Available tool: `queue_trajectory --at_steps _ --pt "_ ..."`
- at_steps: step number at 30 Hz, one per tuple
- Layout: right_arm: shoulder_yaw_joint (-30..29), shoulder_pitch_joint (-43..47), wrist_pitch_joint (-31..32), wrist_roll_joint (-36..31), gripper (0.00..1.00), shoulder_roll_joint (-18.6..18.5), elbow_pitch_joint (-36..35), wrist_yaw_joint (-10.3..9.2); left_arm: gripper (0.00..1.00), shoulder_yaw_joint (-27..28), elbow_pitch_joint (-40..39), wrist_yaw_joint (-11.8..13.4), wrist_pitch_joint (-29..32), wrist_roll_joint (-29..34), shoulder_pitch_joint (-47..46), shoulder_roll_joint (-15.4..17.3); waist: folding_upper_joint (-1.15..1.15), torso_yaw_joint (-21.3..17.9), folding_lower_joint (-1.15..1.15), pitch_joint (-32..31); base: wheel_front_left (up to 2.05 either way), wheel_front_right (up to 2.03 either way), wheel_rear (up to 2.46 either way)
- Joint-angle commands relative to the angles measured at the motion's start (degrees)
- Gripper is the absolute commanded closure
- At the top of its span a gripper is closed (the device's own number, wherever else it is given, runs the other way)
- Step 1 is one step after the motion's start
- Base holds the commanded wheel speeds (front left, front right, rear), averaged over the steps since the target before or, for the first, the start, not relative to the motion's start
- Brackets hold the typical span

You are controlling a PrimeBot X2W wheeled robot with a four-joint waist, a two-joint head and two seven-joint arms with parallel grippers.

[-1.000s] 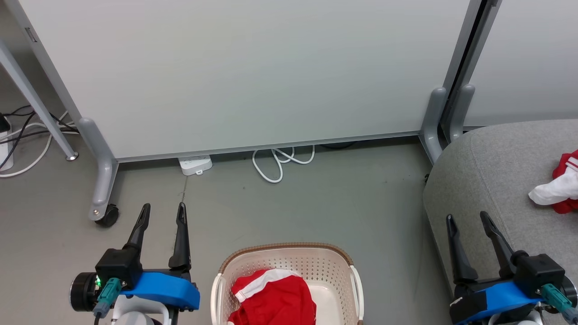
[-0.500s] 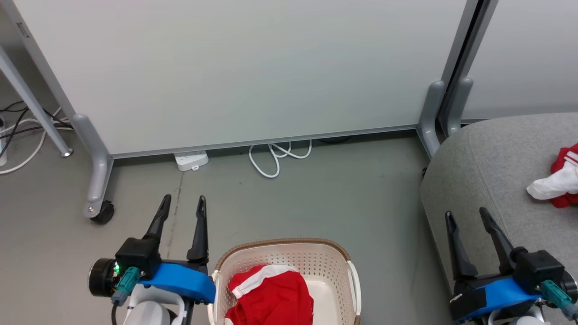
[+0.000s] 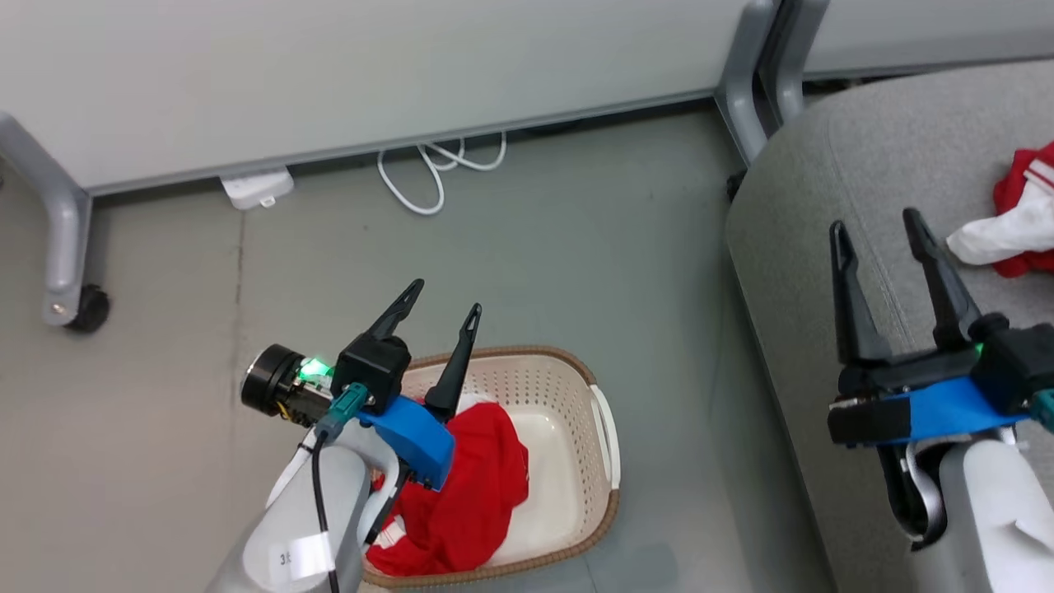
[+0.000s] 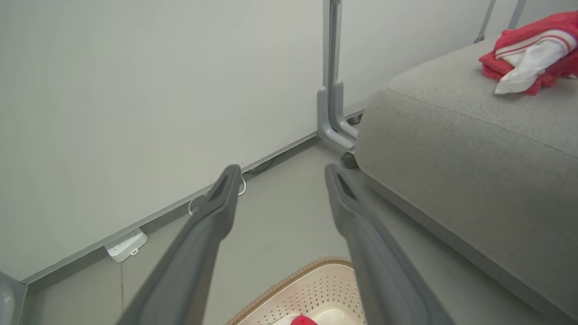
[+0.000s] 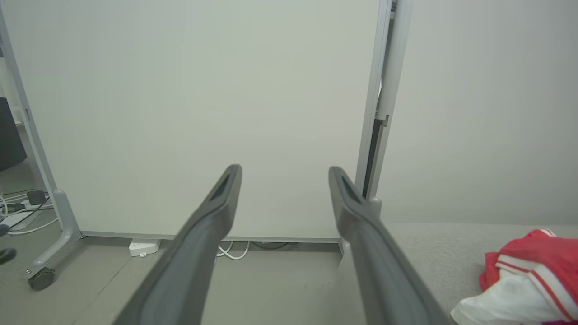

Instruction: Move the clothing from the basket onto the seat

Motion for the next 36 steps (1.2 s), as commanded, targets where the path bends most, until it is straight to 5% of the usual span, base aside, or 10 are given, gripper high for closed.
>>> queue_trajectory --at_steps 1,10,21,36 --pt "0.1 -2.0 0.0 0.1 0.00 0.0 -0.6 0.01 0.00 -1.6 1.3 0.0 -0.1 -0.3 -2.2 0.9 0.00 -3.5 -0.01 6.2 0.00 0.00 0.00" --pt "1.5 -9.5 0.0 -0.3 0.00 0.8 -3.5 0.01 0.00 -17.2 14.9 0.0 -0.2 -2.8 -14.0 5.4 0.00 -7.5 -0.01 18.2 0.00 0.00 0.00" --pt "1.9 -15.2 0.0 -0.4 0.00 1.8 -7.0 0.01 0.00 -33.2 27.4 0.0 -0.1 -6.5 -25.6 6.7 0.00 -9.7 -0.01 30.3 0.00 0.00 0.00" --pt "2.7 -19.8 0.0 -0.4 0.00 3.1 -10.7 0.01 0.00 -45.3 36.6 0.0 5.3 -12.2 -34.5 9.5 0.00 -11.8 -0.01 42.7 0.00 0.00 0.00"
